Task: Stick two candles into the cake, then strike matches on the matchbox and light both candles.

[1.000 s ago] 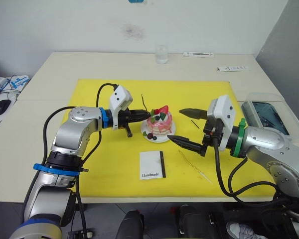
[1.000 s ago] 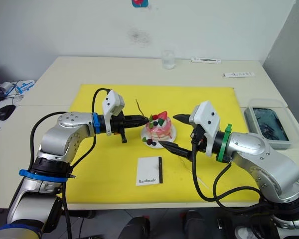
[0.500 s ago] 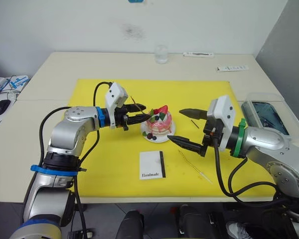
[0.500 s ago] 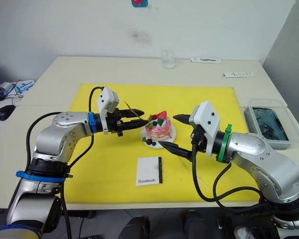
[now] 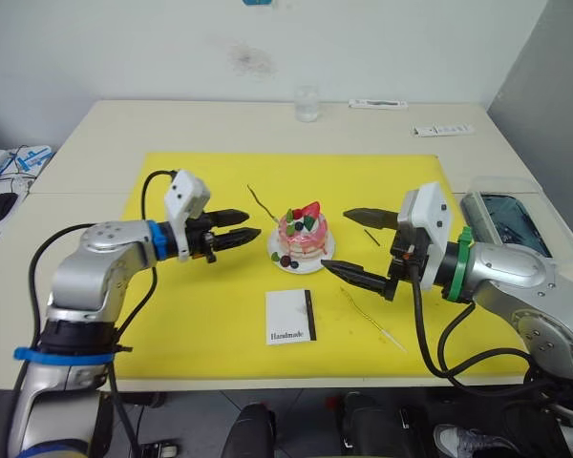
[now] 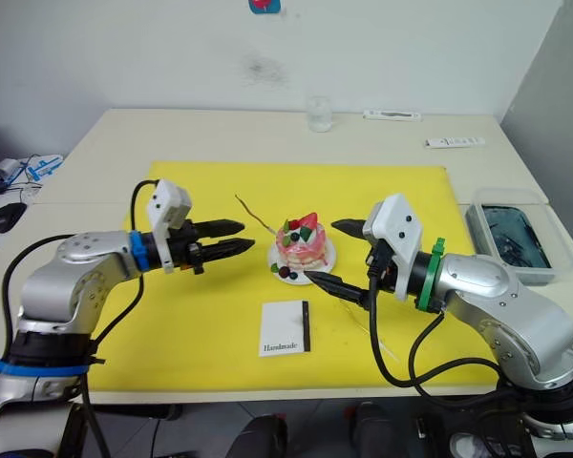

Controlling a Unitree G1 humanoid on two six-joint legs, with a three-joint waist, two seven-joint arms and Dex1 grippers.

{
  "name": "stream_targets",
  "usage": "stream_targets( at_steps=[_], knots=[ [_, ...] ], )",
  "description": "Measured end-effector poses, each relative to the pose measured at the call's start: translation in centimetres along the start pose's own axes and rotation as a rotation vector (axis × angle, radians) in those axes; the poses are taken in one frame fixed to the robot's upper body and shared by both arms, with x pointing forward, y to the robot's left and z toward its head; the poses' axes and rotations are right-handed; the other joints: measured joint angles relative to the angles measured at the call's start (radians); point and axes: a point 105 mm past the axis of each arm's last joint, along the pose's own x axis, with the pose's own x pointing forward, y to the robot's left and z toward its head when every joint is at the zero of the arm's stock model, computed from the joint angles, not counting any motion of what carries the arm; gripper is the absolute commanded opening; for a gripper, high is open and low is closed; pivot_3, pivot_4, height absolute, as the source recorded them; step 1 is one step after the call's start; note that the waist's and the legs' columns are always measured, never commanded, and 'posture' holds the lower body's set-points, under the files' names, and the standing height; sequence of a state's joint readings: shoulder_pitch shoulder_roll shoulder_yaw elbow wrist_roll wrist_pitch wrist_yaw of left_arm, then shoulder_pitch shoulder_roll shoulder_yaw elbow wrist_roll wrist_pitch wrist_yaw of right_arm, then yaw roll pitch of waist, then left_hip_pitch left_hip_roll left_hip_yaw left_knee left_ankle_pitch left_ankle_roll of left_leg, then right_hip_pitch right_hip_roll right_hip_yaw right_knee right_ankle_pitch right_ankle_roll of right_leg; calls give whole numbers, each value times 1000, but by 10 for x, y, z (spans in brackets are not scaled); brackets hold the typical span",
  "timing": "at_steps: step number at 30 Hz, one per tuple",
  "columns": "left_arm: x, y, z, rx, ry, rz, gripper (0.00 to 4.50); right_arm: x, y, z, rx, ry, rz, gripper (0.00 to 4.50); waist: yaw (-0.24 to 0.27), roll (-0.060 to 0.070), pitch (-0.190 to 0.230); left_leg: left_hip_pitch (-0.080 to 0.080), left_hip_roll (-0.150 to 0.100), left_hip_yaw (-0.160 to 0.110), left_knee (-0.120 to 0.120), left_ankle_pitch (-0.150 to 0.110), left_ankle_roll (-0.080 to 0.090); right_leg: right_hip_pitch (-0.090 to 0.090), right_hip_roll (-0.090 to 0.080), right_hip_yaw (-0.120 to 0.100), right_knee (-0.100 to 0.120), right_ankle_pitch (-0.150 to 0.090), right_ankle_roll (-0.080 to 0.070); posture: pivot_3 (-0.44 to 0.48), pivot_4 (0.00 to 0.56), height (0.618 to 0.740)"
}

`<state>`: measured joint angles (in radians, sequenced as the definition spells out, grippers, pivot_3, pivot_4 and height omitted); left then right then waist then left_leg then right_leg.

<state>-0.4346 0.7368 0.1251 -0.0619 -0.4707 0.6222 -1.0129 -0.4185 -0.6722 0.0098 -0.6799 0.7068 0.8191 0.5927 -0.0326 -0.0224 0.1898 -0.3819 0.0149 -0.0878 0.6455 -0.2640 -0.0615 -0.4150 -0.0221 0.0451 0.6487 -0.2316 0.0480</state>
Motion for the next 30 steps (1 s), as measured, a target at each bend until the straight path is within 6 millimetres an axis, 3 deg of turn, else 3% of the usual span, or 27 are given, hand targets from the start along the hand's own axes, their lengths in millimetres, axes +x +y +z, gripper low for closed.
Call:
stream_targets(
  at_steps=[4,7,11,14,19,30],
  knots=[
    [-22,-5,-1,3,-5,33,2414,-14,-3,-2,-4,36,-2,4500,2,0,0,0,0,0,0,0,0,0,0,0,0,0,0,0,150,740],
    [-37,-20,-7,4,38,18,3242,-26,-5,-5,0,81,-2,4500,2,0,0,0,0,0,0,0,0,0,0,0,-1,-2,3,0,150,740],
    [-46,-68,-18,46,138,-157,4482,-48,-5,-8,18,169,23,4500,4,0,0,0,0,1,0,0,0,1,-1,0,-1,-2,3,0,150,740],
    [-44,-92,-15,94,140,-241,4482,-58,-4,-14,13,227,10,4500,6,0,0,1,1,1,0,0,0,1,0,-1,-1,-5,-2,0,150,740],
    [-33,-120,-14,139,126,-356,4482,-68,11,-41,42,353,7,4500,5,0,0,2,1,1,1,0,0,2,0,0,0,-5,-2,0,150,740],
    [-11,-139,-4,157,23,-452,4482,-64,32,-95,80,455,-111,4500,4,0,0,2,0,1,1,0,0,2,0,1,-1,-4,0,0,150,740]
  ],
)
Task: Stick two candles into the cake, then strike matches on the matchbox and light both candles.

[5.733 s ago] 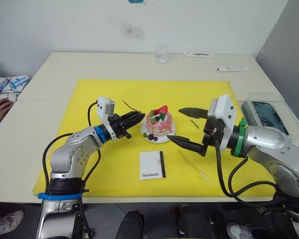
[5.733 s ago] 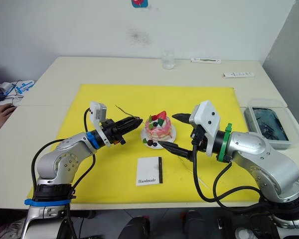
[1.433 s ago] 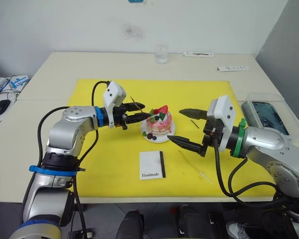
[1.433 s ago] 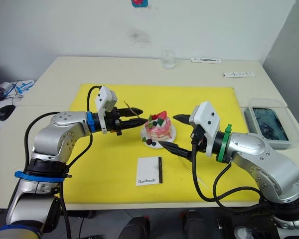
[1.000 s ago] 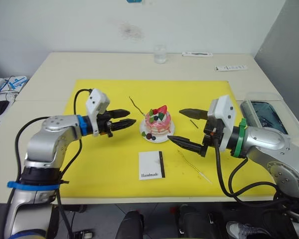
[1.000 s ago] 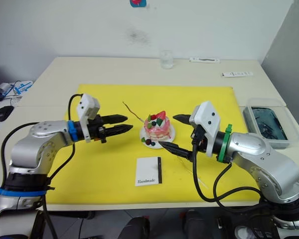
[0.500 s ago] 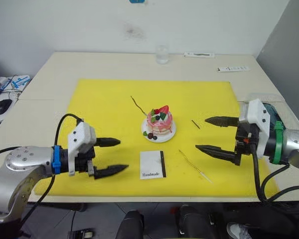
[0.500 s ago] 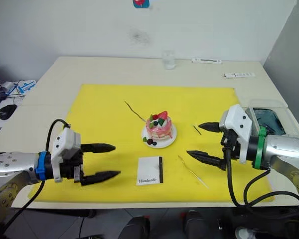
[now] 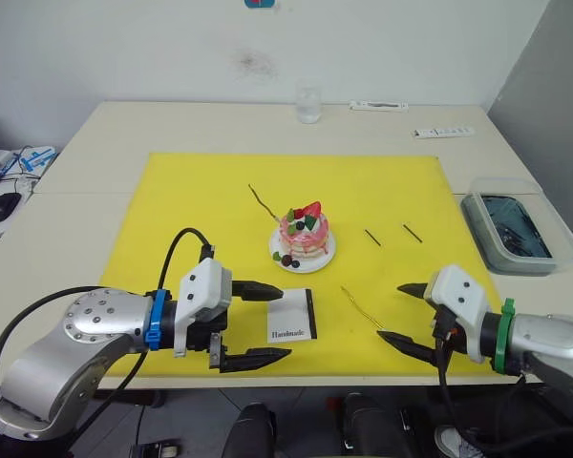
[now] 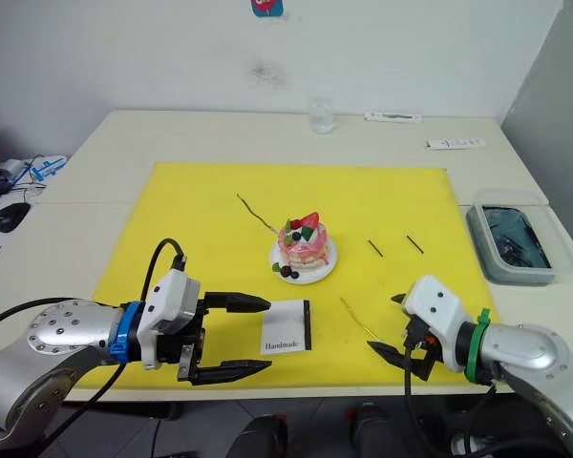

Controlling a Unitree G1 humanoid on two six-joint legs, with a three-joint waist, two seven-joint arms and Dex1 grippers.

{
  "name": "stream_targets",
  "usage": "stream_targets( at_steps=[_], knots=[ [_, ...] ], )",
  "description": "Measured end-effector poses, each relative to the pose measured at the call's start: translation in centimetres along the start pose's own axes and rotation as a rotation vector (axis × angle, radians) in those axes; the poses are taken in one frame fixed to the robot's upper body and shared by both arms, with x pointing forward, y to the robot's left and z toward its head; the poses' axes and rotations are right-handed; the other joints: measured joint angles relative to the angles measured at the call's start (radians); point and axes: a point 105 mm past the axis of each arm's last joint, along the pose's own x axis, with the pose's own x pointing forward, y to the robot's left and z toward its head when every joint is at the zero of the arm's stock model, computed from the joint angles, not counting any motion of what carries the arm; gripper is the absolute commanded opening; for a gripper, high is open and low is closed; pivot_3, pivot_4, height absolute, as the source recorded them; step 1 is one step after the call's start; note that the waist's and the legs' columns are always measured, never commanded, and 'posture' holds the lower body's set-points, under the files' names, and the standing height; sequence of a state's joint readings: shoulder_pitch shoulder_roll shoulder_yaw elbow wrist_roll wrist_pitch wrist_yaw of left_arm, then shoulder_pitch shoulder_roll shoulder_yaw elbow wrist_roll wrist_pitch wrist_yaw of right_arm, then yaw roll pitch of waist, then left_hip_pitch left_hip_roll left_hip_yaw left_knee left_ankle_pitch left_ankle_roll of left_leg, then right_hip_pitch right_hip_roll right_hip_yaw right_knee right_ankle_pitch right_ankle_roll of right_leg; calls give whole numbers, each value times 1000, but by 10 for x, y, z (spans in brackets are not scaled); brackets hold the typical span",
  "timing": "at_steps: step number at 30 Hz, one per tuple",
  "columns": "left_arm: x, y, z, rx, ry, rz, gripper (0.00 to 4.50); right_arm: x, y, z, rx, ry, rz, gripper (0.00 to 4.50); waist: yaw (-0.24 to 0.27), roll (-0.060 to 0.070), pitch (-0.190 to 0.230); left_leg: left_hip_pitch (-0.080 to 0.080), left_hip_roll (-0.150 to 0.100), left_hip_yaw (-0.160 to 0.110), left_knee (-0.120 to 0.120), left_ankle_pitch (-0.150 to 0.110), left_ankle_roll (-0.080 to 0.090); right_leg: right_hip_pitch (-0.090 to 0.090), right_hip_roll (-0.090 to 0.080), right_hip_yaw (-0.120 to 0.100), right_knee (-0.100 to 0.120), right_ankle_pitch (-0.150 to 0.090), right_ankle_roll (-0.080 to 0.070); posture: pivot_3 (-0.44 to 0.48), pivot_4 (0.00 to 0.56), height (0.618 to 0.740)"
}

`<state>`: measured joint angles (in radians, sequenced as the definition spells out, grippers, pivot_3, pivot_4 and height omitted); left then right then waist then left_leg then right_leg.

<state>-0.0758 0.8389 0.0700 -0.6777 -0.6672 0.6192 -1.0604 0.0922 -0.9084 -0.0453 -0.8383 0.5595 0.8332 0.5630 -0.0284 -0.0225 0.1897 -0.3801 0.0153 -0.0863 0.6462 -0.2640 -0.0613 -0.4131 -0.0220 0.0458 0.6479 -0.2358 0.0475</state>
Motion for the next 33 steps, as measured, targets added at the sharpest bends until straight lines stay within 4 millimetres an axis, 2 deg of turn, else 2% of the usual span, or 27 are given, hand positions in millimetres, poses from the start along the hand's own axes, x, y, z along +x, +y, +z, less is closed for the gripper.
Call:
stream_targets(
  at_steps=[6,12,15,26,33],
  knots=[
    [6,-3,2,27,-12,-30,4482,12,2,-16,18,5,-49,4500,-1,0,0,0,0,0,0,0,0,0,0,0,0,0,-1,0,150,740],
    [7,-2,4,51,-19,-22,4482,14,4,-29,24,25,-71,4500,-1,0,0,0,0,0,0,0,0,0,0,0,0,-1,-1,0,150,740],
    [6,0,4,58,-17,-13,4500,15,5,-31,26,23,-77,3909,-1,0,0,1,0,0,0,0,0,1,0,0,0,-1,-1,0,150,740],
    [7,1,3,72,-12,2,4500,15,9,-34,48,23,-73,31,-1,0,0,2,0,0,1,0,0,3,0,0,0,0,-1,0,150,740],
    [8,0,1,74,-9,-5,4500,10,7,-30,65,15,-61,31,-1,0,0,2,0,0,0,0,0,3,0,0,0,0,-1,0,150,740]
  ],
)
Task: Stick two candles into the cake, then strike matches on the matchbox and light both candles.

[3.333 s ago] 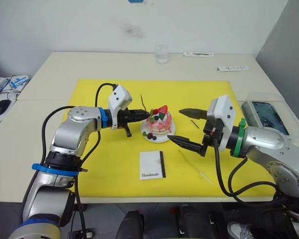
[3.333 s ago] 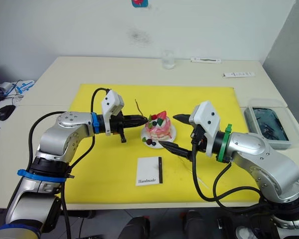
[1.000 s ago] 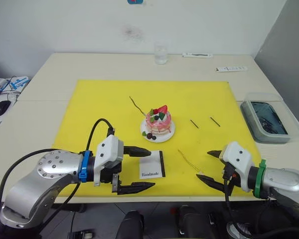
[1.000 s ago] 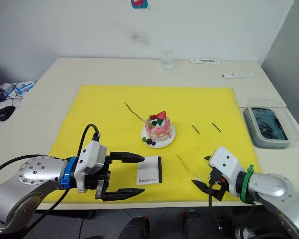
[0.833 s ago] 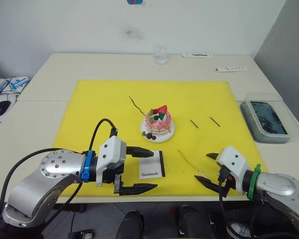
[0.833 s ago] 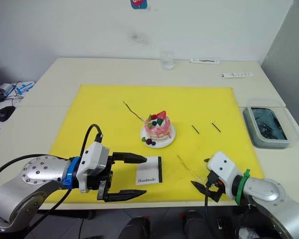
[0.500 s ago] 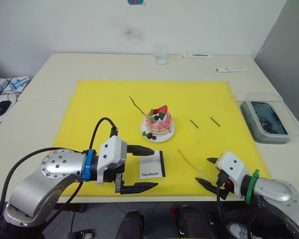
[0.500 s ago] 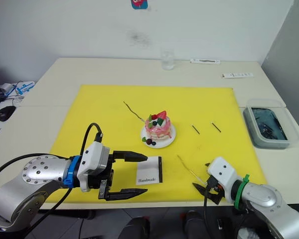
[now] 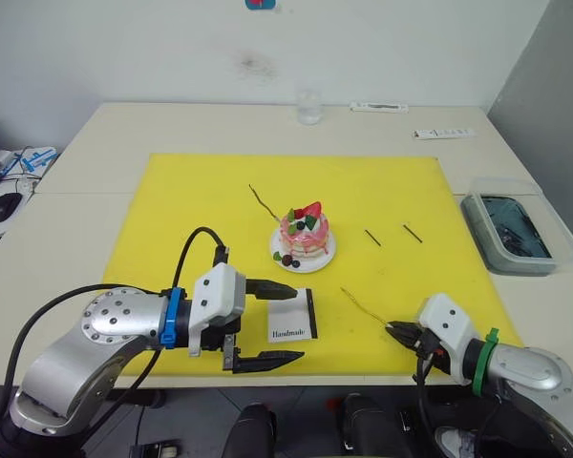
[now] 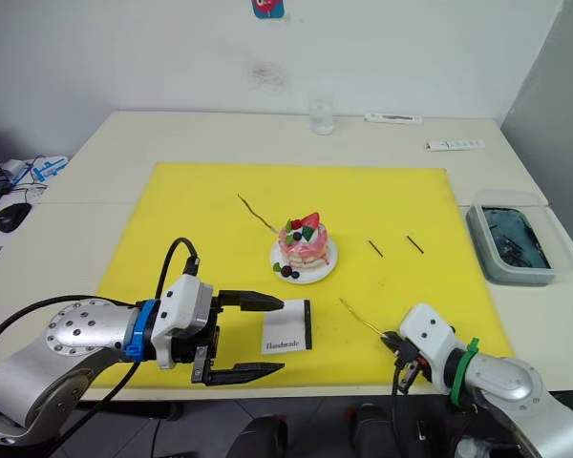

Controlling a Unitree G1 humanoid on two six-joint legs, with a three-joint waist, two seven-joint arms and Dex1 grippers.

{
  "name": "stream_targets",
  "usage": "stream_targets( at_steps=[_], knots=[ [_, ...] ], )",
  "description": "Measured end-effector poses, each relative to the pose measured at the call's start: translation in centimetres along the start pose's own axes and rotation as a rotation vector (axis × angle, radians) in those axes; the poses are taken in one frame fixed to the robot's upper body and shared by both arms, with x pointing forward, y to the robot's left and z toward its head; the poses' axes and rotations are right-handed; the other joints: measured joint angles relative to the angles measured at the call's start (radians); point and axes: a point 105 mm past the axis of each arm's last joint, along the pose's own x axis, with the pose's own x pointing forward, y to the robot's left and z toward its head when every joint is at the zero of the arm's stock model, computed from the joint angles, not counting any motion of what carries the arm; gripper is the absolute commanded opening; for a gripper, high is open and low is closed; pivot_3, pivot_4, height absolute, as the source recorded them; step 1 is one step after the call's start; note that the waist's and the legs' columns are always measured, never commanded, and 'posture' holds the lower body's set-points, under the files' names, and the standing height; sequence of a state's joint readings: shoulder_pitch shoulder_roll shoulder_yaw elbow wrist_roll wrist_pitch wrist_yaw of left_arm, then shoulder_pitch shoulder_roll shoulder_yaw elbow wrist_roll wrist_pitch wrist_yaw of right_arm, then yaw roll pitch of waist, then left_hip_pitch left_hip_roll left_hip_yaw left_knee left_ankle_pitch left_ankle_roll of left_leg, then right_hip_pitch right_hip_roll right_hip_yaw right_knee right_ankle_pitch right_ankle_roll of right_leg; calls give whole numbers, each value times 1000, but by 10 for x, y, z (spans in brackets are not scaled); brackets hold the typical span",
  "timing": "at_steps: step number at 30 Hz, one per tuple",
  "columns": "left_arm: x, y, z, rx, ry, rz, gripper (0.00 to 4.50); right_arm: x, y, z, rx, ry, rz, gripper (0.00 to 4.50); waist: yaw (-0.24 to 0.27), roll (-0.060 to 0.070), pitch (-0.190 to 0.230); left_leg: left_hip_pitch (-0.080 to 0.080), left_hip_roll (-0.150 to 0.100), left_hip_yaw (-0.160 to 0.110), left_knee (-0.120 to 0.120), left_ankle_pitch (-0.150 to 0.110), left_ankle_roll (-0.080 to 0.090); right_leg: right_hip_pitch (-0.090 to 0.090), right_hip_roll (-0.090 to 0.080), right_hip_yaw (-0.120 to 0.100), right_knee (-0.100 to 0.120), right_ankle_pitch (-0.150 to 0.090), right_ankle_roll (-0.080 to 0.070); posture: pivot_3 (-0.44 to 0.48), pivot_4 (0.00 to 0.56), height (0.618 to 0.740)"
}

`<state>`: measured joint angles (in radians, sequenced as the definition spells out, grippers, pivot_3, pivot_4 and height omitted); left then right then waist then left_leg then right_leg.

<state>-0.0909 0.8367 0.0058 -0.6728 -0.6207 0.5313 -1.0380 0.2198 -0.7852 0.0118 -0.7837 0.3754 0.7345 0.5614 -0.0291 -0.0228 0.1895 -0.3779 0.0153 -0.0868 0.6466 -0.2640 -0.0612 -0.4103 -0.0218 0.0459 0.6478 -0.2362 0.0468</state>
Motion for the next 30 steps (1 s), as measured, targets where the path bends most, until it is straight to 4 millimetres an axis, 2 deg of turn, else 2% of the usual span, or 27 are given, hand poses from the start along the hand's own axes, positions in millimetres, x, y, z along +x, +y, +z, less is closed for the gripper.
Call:
stream_targets(
  at_steps=[3,6,10,12,17,26,30],
  knots=[
    [0,0,0,0,1,1,4500,-10,-8,8,-5,-25,2,31,0,0,0,0,0,0,0,0,0,0,0,0,0,0,0,0,150,740],
    [0,0,-1,-1,1,-3,4500,-30,-30,13,-62,-13,-24,31,0,0,0,0,0,0,0,0,0,1,0,0,0,0,0,0,150,740],
    [2,-2,-2,-9,1,-29,4500,-54,-57,-1,-87,51,-31,31,0,0,0,0,0,0,0,0,0,1,0,0,0,0,0,0,150,740],
    [4,-3,-2,-10,0,-41,4500,-61,-63,-12,-100,91,-19,31,0,0,0,1,0,0,0,0,0,1,0,0,0,0,0,0,150,740],
    [7,-3,1,2,-12,-54,4500,-71,-69,-33,-90,137,11,31,0,0,0,1,0,1,0,0,0,1,0,0,0,0,0,0,150,740],
    [10,-4,1,-3,-21,-57,4500,-74,-65,-46,-27,147,45,31,0,0,0,4,0,1,0,0,0,4,0,1,0,0,0,0,150,740],
    [11,-3,2,-5,-29,-46,4500,-75,-68,-47,-5,162,45,994,0,0,0,4,0,1,0,0,0,4,0,1,0,0,0,0,150,740]
  ],
)
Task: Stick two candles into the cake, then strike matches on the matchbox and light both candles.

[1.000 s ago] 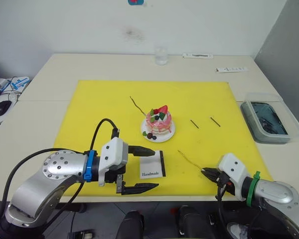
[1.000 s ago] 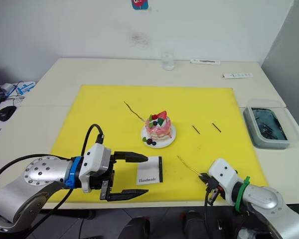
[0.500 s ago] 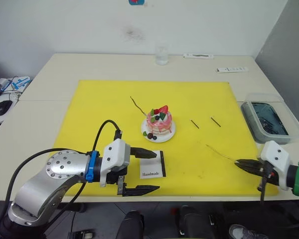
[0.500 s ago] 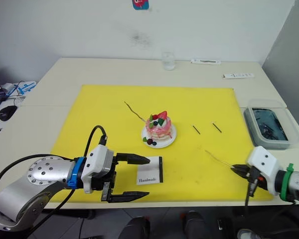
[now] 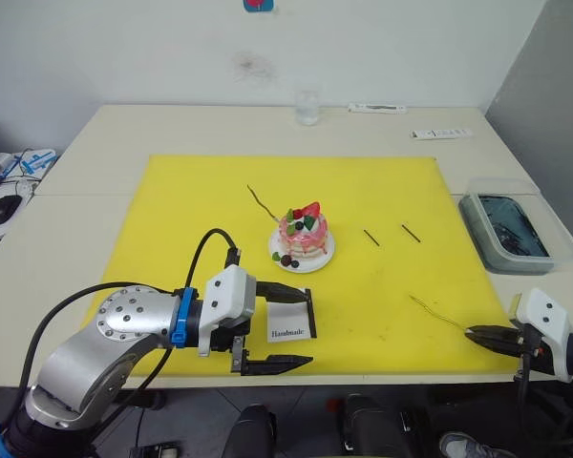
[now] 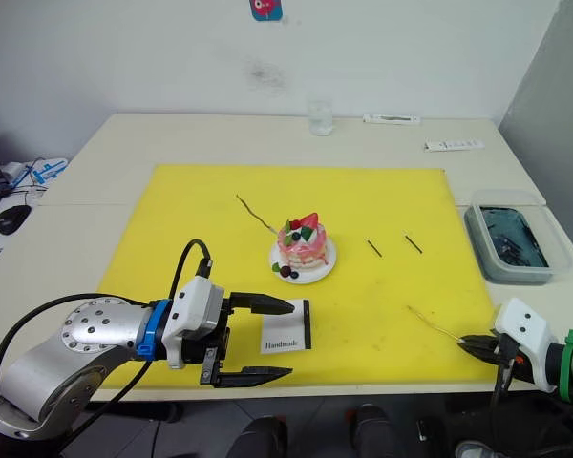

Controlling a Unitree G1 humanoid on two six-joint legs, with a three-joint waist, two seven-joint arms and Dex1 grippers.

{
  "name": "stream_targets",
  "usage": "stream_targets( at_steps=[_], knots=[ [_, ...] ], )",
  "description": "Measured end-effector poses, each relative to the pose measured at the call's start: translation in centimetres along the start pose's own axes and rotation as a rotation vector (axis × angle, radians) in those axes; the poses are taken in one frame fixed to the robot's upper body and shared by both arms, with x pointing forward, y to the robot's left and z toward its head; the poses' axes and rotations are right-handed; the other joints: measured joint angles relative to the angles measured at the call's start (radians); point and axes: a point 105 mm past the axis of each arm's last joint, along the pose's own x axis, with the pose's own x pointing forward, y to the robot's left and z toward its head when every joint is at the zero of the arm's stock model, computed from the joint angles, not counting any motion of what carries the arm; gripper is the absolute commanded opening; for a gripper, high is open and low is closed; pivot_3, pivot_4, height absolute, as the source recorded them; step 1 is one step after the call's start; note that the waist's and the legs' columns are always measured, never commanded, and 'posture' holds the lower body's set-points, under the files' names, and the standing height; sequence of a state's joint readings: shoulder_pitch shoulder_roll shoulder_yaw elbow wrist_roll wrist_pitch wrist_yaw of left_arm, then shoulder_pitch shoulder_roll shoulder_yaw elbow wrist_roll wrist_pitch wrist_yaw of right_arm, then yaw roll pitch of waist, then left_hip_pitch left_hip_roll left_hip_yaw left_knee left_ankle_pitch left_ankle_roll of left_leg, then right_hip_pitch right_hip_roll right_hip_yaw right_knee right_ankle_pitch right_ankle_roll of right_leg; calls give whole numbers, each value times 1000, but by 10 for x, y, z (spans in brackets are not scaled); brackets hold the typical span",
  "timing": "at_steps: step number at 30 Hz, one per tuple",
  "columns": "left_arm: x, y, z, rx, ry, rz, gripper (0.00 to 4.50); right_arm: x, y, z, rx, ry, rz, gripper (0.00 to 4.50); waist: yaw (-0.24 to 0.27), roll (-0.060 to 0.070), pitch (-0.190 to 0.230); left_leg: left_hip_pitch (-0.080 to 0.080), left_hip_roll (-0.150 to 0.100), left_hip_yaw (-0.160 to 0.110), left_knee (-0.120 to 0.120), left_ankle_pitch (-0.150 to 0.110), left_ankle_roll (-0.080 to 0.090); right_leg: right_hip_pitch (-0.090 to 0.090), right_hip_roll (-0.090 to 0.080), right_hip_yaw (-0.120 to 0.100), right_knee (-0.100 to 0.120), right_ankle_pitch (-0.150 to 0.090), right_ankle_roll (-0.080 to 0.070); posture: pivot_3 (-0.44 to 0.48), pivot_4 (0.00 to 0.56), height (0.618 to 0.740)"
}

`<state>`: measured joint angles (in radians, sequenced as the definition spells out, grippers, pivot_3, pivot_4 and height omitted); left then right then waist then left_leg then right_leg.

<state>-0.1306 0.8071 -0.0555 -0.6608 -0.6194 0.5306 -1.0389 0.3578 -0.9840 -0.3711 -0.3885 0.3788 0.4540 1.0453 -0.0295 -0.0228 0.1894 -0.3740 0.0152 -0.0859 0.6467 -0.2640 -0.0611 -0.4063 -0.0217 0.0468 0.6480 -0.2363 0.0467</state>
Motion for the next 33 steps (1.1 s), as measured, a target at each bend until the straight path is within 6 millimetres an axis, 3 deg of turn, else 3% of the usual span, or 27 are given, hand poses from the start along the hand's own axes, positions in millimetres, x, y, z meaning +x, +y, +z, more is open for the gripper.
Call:
stream_targets(
  at_steps=[4,9,13,17,21,33],
  knots=[
    [0,0,0,-1,0,0,4500,-2,-7,7,-32,4,-13,2414,0,0,0,0,0,0,0,0,0,0,0,0,0,0,0,0,150,740],
    [1,0,-1,-3,3,-1,4500,-11,-7,10,-50,48,17,2414,0,0,0,0,0,0,0,0,0,0,0,0,0,0,0,0,150,740],
    [1,0,-2,3,9,3,4500,-25,-13,25,-87,66,-5,2414,0,0,0,0,0,0,0,0,0,0,0,0,0,0,0,0,150,740],
    [3,0,-7,16,34,4,4500,-27,-9,35,-123,165,4,2414,0,0,0,0,0,0,0,0,0,0,0,0,0,0,0,0,150,740],
    [6,-1,-10,22,48,-1,4500,-23,-8,35,-110,309,-23,2414,0,0,0,0,0,0,0,0,0,0,0,0,-1,0,0,0,150,740],
    [14,0,-12,15,46,21,4500,-4,9,30,-57,429,53,2414,1,0,0,-1,0,0,0,0,0,-1,0,0,-2,0,0,0,150,740]
  ],
)
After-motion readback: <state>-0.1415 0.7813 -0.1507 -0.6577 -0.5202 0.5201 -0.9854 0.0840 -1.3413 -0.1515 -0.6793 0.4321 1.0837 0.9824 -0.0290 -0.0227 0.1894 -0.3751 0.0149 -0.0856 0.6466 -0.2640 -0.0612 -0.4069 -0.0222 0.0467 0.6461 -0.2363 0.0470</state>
